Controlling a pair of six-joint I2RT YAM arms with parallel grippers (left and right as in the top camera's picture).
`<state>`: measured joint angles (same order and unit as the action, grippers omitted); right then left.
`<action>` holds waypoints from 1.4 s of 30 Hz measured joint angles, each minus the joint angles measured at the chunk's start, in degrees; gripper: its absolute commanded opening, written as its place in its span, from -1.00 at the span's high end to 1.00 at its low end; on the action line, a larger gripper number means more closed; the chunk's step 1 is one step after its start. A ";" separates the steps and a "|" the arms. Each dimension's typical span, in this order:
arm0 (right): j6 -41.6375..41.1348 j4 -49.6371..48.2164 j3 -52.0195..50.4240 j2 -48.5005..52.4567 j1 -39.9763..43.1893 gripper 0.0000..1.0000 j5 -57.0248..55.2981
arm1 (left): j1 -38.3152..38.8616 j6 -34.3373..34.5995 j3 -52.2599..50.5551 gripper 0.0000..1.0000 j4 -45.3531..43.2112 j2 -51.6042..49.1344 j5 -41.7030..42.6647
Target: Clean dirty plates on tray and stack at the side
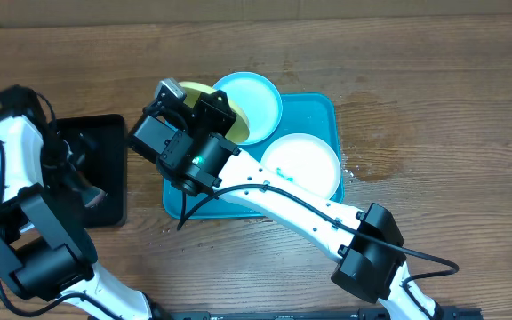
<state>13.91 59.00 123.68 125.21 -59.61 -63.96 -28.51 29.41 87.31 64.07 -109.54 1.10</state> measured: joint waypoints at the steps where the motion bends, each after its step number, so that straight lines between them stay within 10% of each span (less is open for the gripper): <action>1: 0.28 -0.46 0.00 0.00 0.00 0.92 -0.20 | 0.00 -0.07 1.90 -0.79 1.31 0.00 0.50; 11: -10.12 4.98 0.09 0.00 6.29 0.93 31.87 | 0.00 -1.11 8.22 -0.99 8.04 0.00 3.63; 24: -21.16 14.60 -2.05 0.00 38.18 0.92 83.65 | 0.50 -11.65 8.20 -0.95 5.55 0.00 16.87; 42: -24.57 -0.79 -24.00 0.07 22.43 0.79 75.87 | 1.42 -13.14 8.20 -0.90 5.35 0.00 17.35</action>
<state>-10.66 58.22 99.68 125.27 -37.19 11.90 -27.09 16.27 95.50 69.43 -109.54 18.46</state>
